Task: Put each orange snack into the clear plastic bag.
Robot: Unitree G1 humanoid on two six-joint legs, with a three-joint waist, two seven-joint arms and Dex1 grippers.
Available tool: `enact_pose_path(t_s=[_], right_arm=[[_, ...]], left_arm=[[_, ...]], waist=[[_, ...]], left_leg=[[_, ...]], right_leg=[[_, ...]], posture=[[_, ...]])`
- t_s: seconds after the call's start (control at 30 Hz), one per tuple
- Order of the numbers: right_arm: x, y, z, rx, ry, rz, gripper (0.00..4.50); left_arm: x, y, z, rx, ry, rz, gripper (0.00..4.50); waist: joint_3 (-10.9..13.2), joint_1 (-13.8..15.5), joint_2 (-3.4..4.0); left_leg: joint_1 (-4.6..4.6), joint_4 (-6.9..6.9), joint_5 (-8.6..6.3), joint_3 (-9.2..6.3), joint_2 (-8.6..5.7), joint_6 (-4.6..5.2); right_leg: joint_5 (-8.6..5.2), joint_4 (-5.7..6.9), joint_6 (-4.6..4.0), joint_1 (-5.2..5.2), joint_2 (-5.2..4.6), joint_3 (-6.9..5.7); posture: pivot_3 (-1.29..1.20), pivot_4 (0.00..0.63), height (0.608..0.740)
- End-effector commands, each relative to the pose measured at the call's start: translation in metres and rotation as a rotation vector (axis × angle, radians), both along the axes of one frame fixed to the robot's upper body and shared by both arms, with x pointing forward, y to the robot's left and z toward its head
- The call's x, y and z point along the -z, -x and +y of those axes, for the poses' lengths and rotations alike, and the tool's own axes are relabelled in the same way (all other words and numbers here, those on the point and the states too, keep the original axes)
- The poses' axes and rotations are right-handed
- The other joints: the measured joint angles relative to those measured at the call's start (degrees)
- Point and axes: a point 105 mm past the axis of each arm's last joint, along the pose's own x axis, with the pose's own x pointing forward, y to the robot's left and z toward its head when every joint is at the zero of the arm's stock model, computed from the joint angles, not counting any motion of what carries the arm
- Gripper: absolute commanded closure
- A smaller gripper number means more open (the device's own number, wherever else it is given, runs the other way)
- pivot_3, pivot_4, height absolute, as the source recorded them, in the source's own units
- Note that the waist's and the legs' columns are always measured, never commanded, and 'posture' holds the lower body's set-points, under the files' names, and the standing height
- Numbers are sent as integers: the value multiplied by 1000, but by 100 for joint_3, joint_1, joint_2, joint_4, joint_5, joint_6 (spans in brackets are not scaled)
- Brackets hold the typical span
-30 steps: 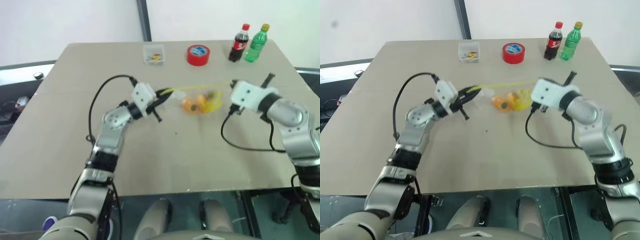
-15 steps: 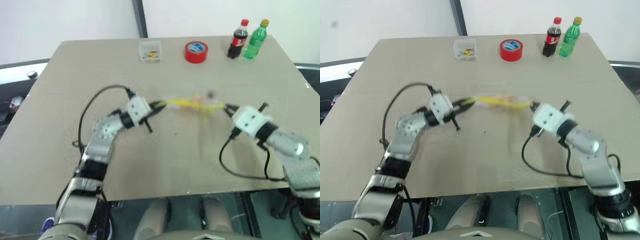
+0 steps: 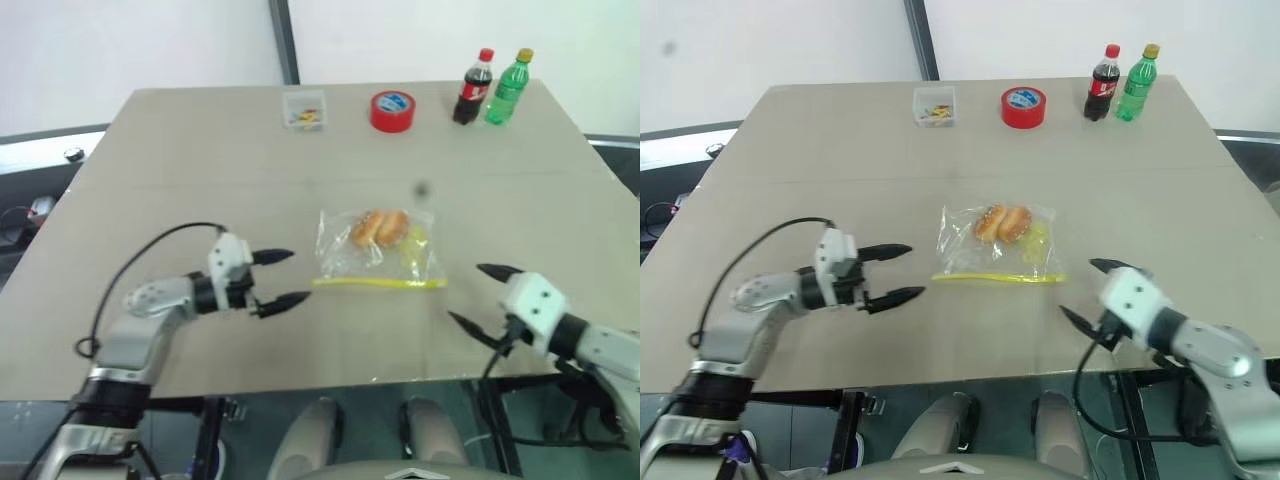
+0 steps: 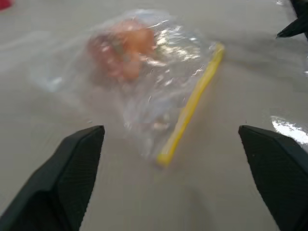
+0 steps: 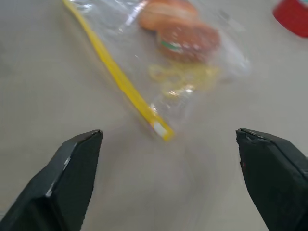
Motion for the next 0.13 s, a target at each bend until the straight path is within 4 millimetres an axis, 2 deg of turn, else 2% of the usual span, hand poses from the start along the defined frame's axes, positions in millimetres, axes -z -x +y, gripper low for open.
enact_pose_path(t_s=[0.03,0.13], right_arm=[[-22,7,-9,7,-29,-47,39],[-25,10,-13,8,-23,-41,39]], left_arm=[[-22,5,10,-15,3,-53,57],[-22,9,12,-12,-1,-22,57]], waist=[[0,9,0],[0,13,0]], left_leg=[[0,0,0,0,0,0],[0,-2,-1,3,-2,0]], right_leg=[[0,-2,0,1,-2,0],[0,-3,-1,1,-7,-1]], posture=[[0,150,736],[0,150,736]])
